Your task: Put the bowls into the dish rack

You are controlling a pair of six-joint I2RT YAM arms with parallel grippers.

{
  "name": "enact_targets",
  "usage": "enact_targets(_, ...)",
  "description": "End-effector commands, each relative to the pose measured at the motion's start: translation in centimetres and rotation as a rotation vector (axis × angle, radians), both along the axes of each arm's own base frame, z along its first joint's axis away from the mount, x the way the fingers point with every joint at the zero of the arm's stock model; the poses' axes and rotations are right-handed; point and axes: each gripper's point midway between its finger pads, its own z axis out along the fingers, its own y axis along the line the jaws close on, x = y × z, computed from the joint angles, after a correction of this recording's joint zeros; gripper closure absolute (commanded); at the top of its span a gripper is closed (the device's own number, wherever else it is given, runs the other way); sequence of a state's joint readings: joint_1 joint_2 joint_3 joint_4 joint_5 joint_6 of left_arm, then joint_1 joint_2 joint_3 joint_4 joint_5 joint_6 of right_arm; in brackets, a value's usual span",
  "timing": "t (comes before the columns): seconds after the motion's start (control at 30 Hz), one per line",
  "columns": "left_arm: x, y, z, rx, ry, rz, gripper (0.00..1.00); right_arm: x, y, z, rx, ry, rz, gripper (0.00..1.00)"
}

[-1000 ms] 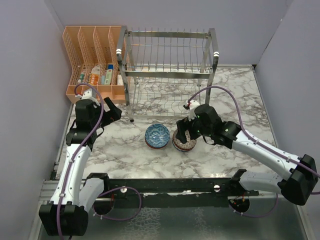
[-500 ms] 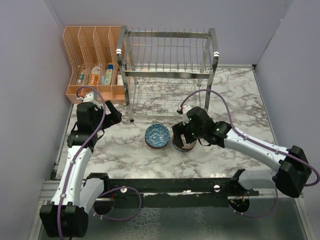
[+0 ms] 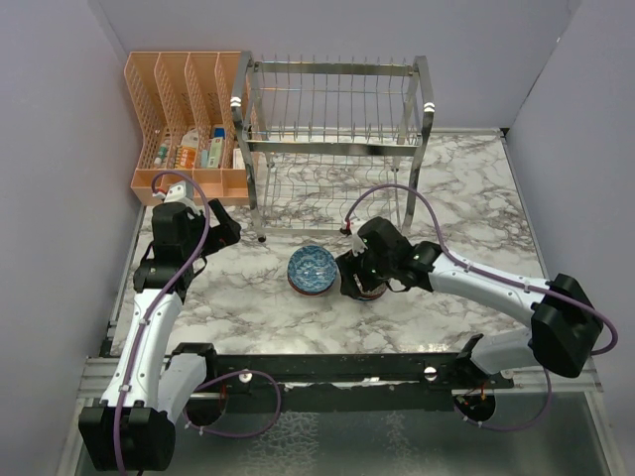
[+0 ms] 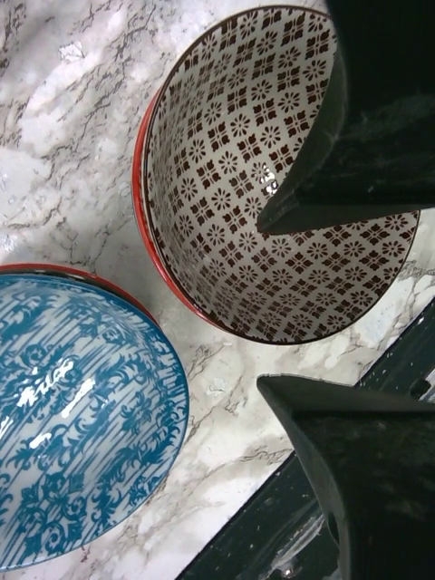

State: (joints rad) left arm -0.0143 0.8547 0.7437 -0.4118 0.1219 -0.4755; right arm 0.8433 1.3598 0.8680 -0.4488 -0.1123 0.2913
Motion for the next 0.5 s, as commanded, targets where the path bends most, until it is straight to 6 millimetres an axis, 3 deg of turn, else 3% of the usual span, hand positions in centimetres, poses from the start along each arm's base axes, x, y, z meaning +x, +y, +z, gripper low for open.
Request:
enact_targets(0.0, 0.37, 0.59, 0.24, 0.024, -0.025, 0.017, 0.01, -0.39, 1.11, 0.37, 0.035, 0.002, 0.039, 0.42)
enact_targets(0.23, 0.32, 0.69, -0.06, 0.028, -0.016, 0.021, 0.01, -0.73, 1.09, 0.2, 0.032, 0.013, 0.051, 0.58)
enact_targets(0.37, 0.24, 0.77, -0.03, 0.033, -0.017, 0.023, 0.01, -0.9, 1.12, 0.14, 0.028, 0.026, 0.058, 0.75)
enact_targets(0.47, 0.17, 0.81, -0.1, 0.034, -0.014, 0.024, 0.01, -0.88, 1.11, 0.52, 0.031, 0.021, 0.058, 0.78)
